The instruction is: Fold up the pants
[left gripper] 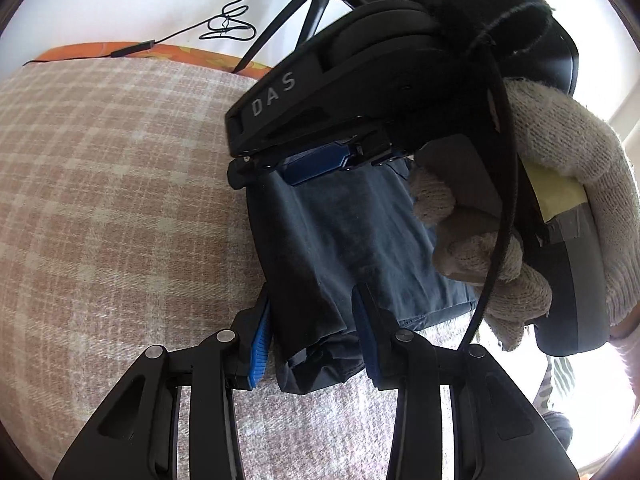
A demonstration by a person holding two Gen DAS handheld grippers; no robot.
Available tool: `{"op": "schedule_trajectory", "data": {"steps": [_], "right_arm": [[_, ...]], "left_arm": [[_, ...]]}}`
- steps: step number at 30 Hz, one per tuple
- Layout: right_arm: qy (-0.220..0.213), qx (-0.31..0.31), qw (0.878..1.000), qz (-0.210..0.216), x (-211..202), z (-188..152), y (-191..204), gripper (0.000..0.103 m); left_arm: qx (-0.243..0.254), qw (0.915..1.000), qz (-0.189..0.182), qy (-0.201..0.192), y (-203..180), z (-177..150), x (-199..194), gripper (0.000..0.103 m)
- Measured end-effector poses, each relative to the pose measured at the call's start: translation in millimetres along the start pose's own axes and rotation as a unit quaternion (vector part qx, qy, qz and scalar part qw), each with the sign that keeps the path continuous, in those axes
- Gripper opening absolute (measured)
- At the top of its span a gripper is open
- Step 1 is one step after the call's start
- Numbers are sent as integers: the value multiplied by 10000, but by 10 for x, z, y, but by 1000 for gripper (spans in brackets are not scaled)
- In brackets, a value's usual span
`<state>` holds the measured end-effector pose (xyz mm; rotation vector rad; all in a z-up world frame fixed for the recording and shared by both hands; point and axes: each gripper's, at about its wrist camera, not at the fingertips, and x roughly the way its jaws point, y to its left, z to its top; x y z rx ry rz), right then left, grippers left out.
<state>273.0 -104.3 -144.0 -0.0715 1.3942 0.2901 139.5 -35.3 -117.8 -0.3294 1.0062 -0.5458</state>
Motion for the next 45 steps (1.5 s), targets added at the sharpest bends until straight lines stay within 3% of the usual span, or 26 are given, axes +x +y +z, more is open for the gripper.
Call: {"op": "schedule_trajectory", "data": {"steps": [1, 6, 9, 11, 16, 19, 24, 28, 34, 39, 45], "right_arm": [[50, -13, 10000, -29, 32, 5, 31, 64], [191, -204, 9986, -445, 200, 7, 181, 62], [182, -261, 9977, -598, 189, 5, 191, 47], [218, -167, 9986, -446, 160, 8, 118, 40], [111, -74, 9999, -88, 52, -57, -57, 10], [-194, 42, 9996, 219, -82, -145, -210, 3], [-840, 613, 9902, 928, -407, -397, -644, 1], [-1273, 1030, 9770, 1368, -678, -692, -980, 1], [-1834, 1455, 9581, 1652, -1041, -1148, -1540, 1], [-2031, 1849, 9485, 1576, -1130, -1443, -2070, 1], [-1959, 2074, 9514, 1162, -1042, -1690, -2506, 1]], "left_arm": [[30, 10000, -9, -24, -27, 3, 4, 36], [65, 10000, -43, -54, -65, -7, -100, 36], [90, 9999, -49, -67, -91, -18, -129, 36], [128, 9999, -72, -27, -121, -24, -131, 36], [164, 9996, -223, 13, -220, -45, -236, 36], [168, 9995, -266, -3, -260, -33, -373, 36], [406, 9983, 334, -259, -306, -15, -567, 36], [422, 9970, 569, -311, -325, 47, -559, 36], [389, 9974, 404, -456, -337, 157, -642, 36], [485, 9964, 568, -396, -440, 310, -465, 36], [1034, 9935, 474, -78, -967, 305, 38, 36]]}}
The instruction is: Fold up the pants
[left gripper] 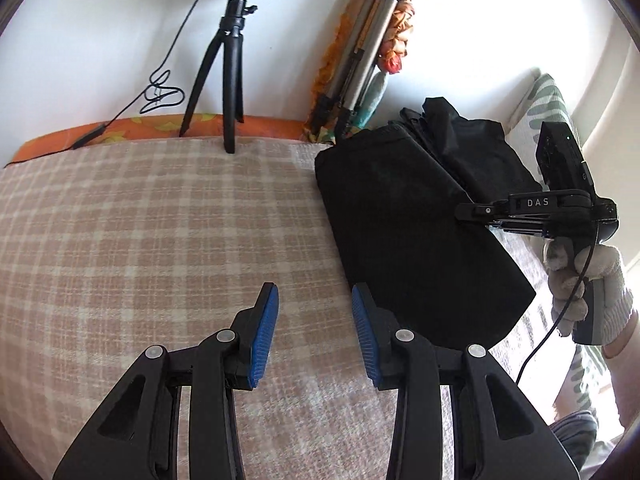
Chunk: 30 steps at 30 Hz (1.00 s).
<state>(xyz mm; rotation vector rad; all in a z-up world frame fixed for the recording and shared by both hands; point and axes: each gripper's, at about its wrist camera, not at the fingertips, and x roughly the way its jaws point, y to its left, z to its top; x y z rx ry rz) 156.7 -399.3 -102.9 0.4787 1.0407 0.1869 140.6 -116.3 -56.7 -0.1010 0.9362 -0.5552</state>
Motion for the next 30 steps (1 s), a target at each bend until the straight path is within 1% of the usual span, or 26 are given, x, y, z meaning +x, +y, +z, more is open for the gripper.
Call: {"op": "schedule_trajectory", "data": {"steps": [4, 7, 11, 12, 13, 14, 15, 17, 18, 19, 21, 23, 25, 27, 28, 30], "right_arm": [[-40, 163, 9996, -248, -59, 1, -357, 1], [-37, 189, 9990, -403, -55, -56, -521, 0], [-35, 258, 9983, -530, -5, -89, -694, 1], [11, 237, 9983, -533, 28, -90, -727, 3], [59, 120, 9984, -555, 52, -92, -717, 10], [69, 15, 9976, -684, 47, -95, -701, 15], [51, -83, 9967, -802, 19, -100, -684, 28], [-113, -262, 9960, -849, -104, -123, -627, 28], [-245, -360, 9954, -857, -184, -133, -579, 33], [-375, -506, 9944, -854, -262, -140, -511, 34], [-669, -939, 9896, -863, -386, -133, -301, 34], [-887, -1405, 9822, -873, -411, -73, -68, 34], [-876, -1612, 9800, -771, -302, 63, 100, 34], [-800, -1637, 9809, -677, -105, 240, 189, 34], [-750, -1685, 9800, -744, 14, 315, 227, 34], [-649, -1760, 9762, -1087, 260, 454, 226, 34]], "left_arm": [[454, 9988, -152, 133, -430, 61, 271, 36], [755, 9967, -206, 195, -680, 102, 431, 36], [1260, 9913, -169, 337, -911, 70, 611, 36], [1391, 9893, -143, 411, -955, 46, 672, 36], [1480, 9877, -104, 486, -976, 18, 726, 36], [1536, 9866, -71, 537, -990, -10, 773, 36], [1575, 9859, -40, 569, -990, -38, 805, 36], [1637, 9848, 17, 585, -965, -84, 832, 36], [1663, 9843, 32, 588, -949, -104, 836, 36], [1678, 9841, 46, 587, -936, -122, 839, 36], [1685, 9840, 55, 573, -912, -137, 833, 36], [1681, 9843, 74, 527, -913, -137, 821, 36], [1679, 9847, 106, 456, -923, -130, 792, 36], [1690, 9848, 151, 378, -938, -118, 757, 36], [1692, 9849, 157, 340, -944, -114, 732, 36], [1812, 9830, 134, 265, -987, -124, 674, 36]]}}
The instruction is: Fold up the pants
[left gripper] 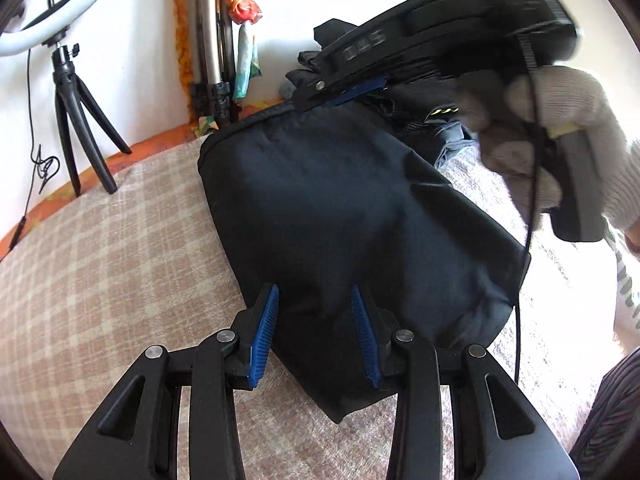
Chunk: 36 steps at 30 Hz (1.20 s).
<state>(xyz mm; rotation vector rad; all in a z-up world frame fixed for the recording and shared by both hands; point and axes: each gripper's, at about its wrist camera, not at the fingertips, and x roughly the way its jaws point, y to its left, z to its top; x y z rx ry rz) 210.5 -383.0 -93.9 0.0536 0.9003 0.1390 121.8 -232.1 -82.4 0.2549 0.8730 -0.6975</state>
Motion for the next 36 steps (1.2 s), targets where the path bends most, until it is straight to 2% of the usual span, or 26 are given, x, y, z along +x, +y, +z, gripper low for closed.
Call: {"op": "schedule_trajectory", "data": {"steps": [3, 7, 15, 18, 20, 22, 25, 29, 32, 36], "right_arm": [[224, 248, 9992, -198, 282, 62, -138, 32], [462, 477, 9969, -415, 509, 44, -305, 26], [487, 305, 9973, -458, 533, 45, -289, 27], [228, 266, 9991, -255, 224, 55, -252, 31], [-23, 287, 9996, 53, -88, -6, -241, 41], [-205, 272, 9988, 344, -395, -145, -248, 60], [-277, 382, 9978, 472, -707, -446, -347, 66], [71, 1044, 9908, 862, -693, -818, -699, 67], [265, 1600, 9790, 1233, -552, -1035, -963, 67], [331, 1978, 9643, 1727, -353, -1184, -1100, 69]], "left_arm": [[386, 9992, -52, -63, -124, -17, -32, 36], [583, 9980, -185, 172, -193, -88, 104, 36], [752, 9967, -218, 227, -193, -151, 126, 37], [126, 9983, -523, 241, 6, -89, -33, 37], [-188, 9977, -606, 233, 174, -37, -140, 37], [-325, 9979, -503, 264, 329, 26, -198, 37], [-703, 9947, -582, 467, 563, 112, -150, 37], [-1504, 9803, -1014, 778, 818, 165, 66, 37], [-1987, 9690, -1233, 791, 913, 167, 207, 37], [-2282, 9583, -1446, 931, 935, 138, 392, 37]]}}
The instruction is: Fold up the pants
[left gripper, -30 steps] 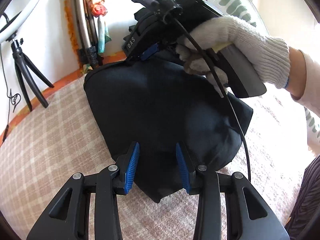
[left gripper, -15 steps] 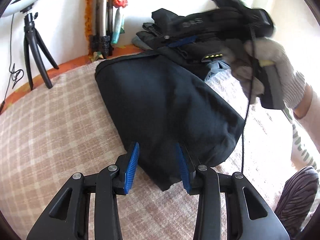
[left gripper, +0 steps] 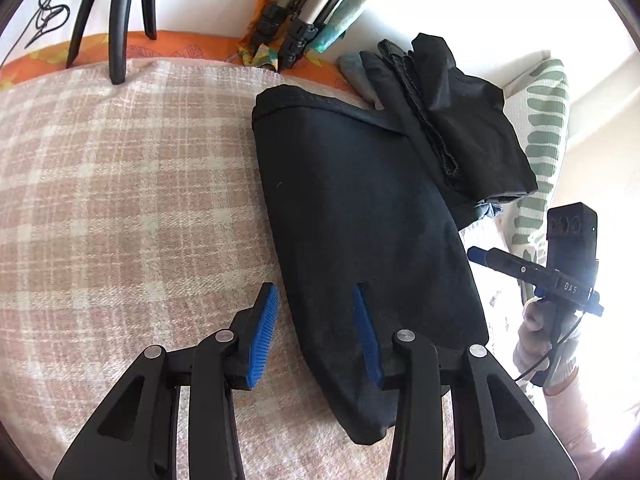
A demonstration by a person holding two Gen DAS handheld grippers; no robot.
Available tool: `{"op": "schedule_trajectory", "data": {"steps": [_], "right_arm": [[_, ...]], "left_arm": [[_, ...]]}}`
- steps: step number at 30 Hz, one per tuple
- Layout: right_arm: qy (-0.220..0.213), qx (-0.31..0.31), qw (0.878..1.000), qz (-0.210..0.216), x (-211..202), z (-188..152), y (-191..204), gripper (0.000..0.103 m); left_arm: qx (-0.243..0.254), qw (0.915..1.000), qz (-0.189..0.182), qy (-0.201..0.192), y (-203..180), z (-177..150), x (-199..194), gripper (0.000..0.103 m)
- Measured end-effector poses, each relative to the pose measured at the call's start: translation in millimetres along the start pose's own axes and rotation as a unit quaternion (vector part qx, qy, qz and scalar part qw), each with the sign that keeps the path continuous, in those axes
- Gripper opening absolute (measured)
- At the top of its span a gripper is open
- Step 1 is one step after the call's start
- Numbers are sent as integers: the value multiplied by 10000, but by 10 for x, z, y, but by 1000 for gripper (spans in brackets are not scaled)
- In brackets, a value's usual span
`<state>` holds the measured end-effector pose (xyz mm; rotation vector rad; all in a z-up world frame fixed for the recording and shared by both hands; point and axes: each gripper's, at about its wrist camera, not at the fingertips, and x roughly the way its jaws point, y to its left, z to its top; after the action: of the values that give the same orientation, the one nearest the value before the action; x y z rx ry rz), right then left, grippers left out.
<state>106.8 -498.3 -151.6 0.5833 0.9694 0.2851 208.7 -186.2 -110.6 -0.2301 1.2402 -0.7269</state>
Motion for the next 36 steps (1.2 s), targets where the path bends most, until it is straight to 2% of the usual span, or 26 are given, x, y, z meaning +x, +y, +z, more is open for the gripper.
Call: {"op": "schedule_trajectory", "data": {"steps": [6, 14, 16, 17, 18, 19, 22, 27, 29, 36], "right_arm": [[154, 205, 9991, 347, 291, -3, -120, 69], [-229, 280, 9959, 824, 441, 11, -118, 69], [-100, 158, 9962, 849, 520, 0, -46, 55], [-173, 110, 9966, 801, 530, -20, -18, 54], [-205, 76, 9971, 728, 551, -26, 15, 48], [-169, 46, 9978, 646, 582, -26, 43, 37], [-187, -13, 9987, 479, 593, -40, 89, 26], [-306, -253, 9992, 63, 520, -69, 238, 21], [-363, -400, 9985, -93, 474, -76, 337, 19], [-606, -1126, 9899, -609, 230, -184, 717, 16]], "left_arm": [[-178, 9996, -204, 116, 60, 50, 181, 37], [-88, 9991, -423, 4, 11, 125, 330, 37], [-80, 9990, -444, -43, -5, 143, 353, 38], [-78, 9990, -447, -62, -19, 149, 368, 38], [-42, 9990, -444, -84, -42, 153, 382, 38], [49, 9992, -364, -130, -83, 153, 388, 38], [439, 9987, 2, -242, -213, 118, 406, 36], [670, 9963, 287, -447, -293, 80, 346, 18], [758, 9953, 350, -501, -340, 73, 306, 15], [1194, 9878, 656, -751, -575, -40, 97, 12]]}}
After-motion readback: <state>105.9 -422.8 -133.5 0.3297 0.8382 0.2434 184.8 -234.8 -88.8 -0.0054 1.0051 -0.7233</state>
